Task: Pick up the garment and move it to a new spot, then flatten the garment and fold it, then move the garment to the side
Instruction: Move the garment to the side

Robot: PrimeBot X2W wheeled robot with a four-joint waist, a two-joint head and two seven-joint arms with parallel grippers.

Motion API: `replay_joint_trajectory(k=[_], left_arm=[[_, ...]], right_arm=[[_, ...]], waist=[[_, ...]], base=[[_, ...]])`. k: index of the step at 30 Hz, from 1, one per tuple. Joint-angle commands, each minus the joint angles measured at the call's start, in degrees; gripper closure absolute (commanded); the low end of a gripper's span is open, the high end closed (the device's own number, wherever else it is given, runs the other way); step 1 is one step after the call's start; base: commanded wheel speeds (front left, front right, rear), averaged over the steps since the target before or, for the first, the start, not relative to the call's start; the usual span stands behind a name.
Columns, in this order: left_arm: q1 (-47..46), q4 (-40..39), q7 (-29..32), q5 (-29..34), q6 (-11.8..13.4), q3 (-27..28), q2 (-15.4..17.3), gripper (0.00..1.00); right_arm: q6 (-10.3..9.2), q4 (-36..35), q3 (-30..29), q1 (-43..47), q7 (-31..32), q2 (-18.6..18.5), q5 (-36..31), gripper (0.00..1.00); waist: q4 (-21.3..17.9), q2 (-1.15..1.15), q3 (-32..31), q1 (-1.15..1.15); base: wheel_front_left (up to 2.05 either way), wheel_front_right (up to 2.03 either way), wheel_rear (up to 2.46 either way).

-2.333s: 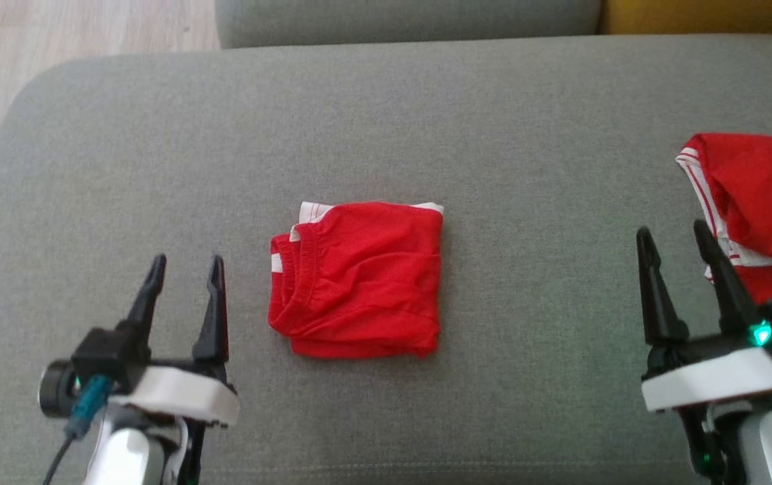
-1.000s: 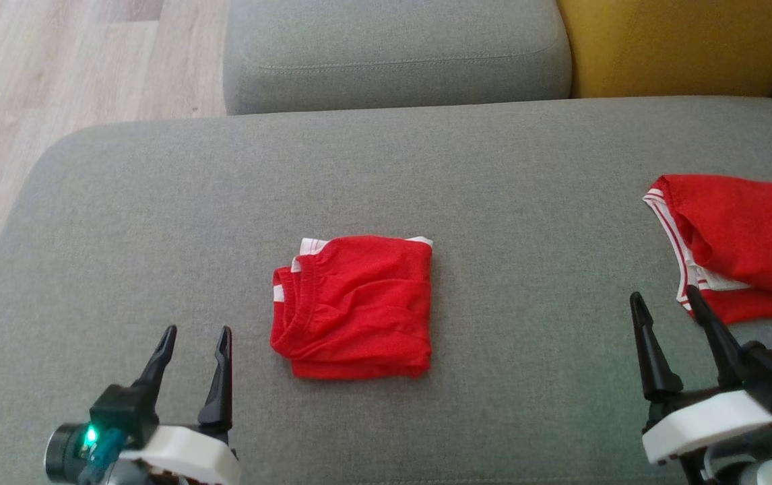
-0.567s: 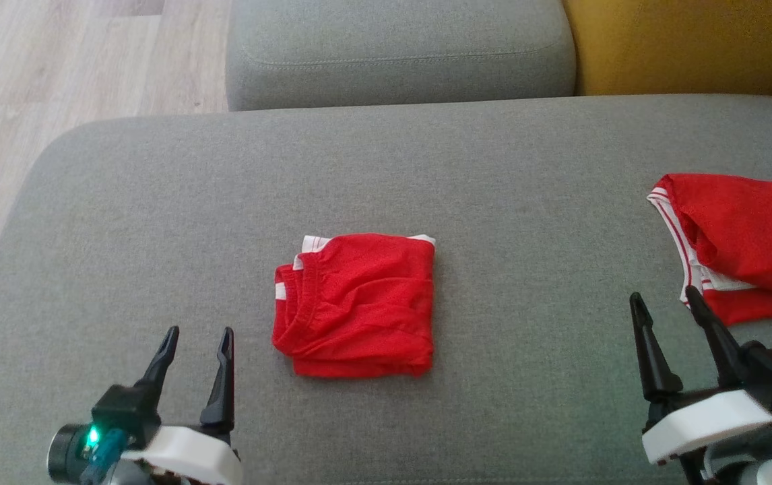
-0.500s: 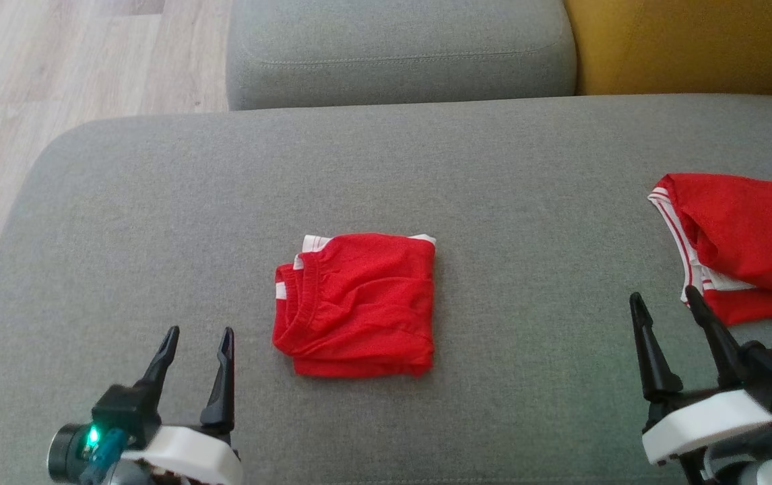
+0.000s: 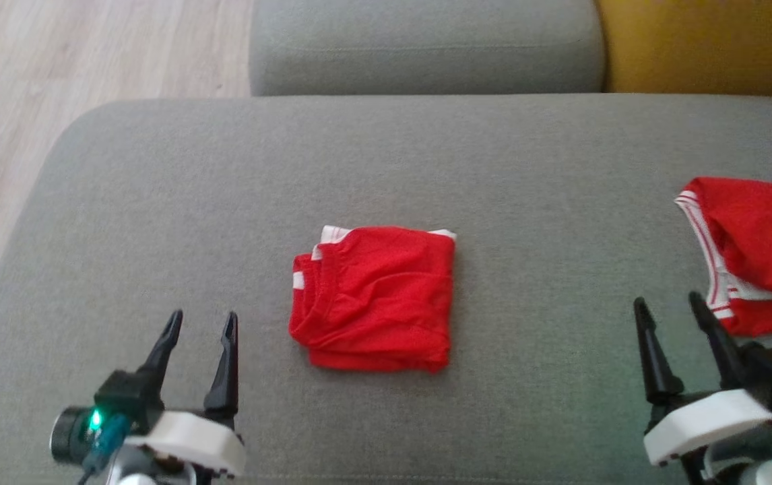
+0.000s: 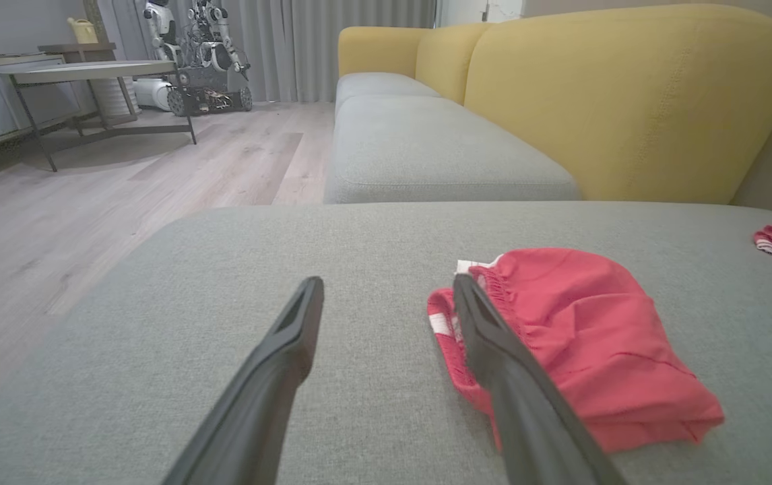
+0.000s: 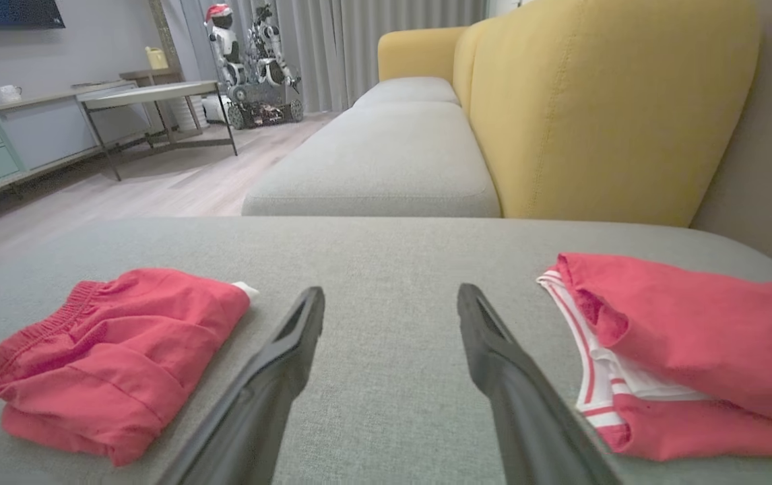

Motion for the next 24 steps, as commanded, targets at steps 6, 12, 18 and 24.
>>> replay_joint_trajectory(k=[6,12,18,24], left_arm=[[-7.6,-1.6,-1.5,-0.3,-0.6,0.9,0.1,0.0],[-11.5,-0.5,-2.5,-0.3,-1.4,0.0,-1.0,0.0],[-15.1,1.1,-3.4,-0.2,-2.3,-0.8,-2.6,0.0],[-16.1,2.0,-3.7,-0.1,-2.6,-0.7,-3.5,0.0]], right_arm=[[-0.04,4.3,4.5,-6.1,0.1,-0.3,0.4,0.0],[-0.04,13.1,10.0,-12.0,-0.5,0.6,2.5,0.0],[-0.04,24.5,16.0,-18.6,-1.6,2.3,5.7,0.0],[-0.04,33.0,19.5,-22.1,0.8,3.1,9.5,0.0]], waist=[[4.7,0.0,3.5,0.0],[7.9,0.0,6.6,0.0],[11.0,0.0,9.4,0.0],[12.1,0.0,10.6,0.0]], base=[[0.0,0.0,0.0],[0.0,0.0,0.0],[0.0,0.0,0.0],[0.0,0.0,0.0]])
